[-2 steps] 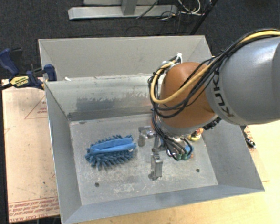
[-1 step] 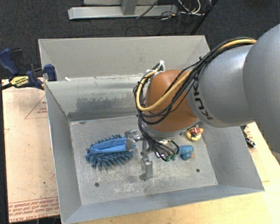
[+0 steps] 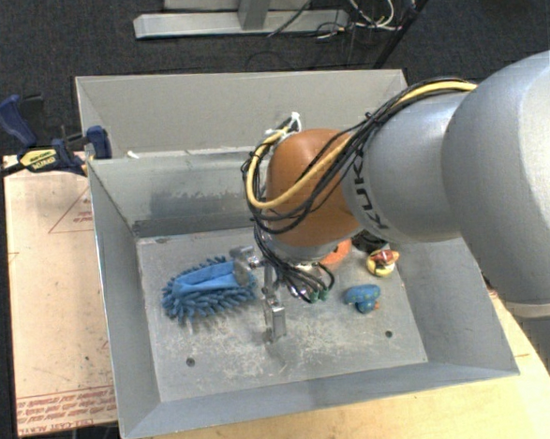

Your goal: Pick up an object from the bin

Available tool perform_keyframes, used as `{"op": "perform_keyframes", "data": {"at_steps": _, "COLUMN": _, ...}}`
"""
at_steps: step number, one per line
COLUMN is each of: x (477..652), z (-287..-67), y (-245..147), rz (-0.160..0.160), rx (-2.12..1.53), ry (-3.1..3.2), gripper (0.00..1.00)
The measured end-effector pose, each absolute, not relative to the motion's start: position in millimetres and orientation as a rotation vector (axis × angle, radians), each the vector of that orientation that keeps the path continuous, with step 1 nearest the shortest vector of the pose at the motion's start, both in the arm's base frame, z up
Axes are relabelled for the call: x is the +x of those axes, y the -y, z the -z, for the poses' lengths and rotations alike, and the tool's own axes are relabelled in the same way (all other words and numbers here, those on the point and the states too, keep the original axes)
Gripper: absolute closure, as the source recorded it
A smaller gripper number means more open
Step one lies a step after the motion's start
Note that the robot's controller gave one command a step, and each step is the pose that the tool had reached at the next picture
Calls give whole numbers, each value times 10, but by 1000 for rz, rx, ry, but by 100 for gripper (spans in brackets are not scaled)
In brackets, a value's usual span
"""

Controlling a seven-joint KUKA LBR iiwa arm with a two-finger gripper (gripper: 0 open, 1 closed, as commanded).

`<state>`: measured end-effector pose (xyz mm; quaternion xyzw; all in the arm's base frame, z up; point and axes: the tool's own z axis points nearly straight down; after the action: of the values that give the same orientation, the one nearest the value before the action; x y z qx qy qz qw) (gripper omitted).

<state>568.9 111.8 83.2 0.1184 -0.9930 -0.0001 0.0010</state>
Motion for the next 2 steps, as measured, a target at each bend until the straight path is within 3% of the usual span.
{"op": "perform_keyframes", "data": {"at_steps": 1, "x": 5926, "z": -771, "y": -1220, "rz": 6, "rx": 251, "ry": 3139, "gripper": 0}}
{"op": "perform_keyframes", "data": {"at_steps": 2, "x": 6052, "z": -749, "y": -1377, "rz": 5, "rx": 153, "ry": 3145, "gripper": 0}}
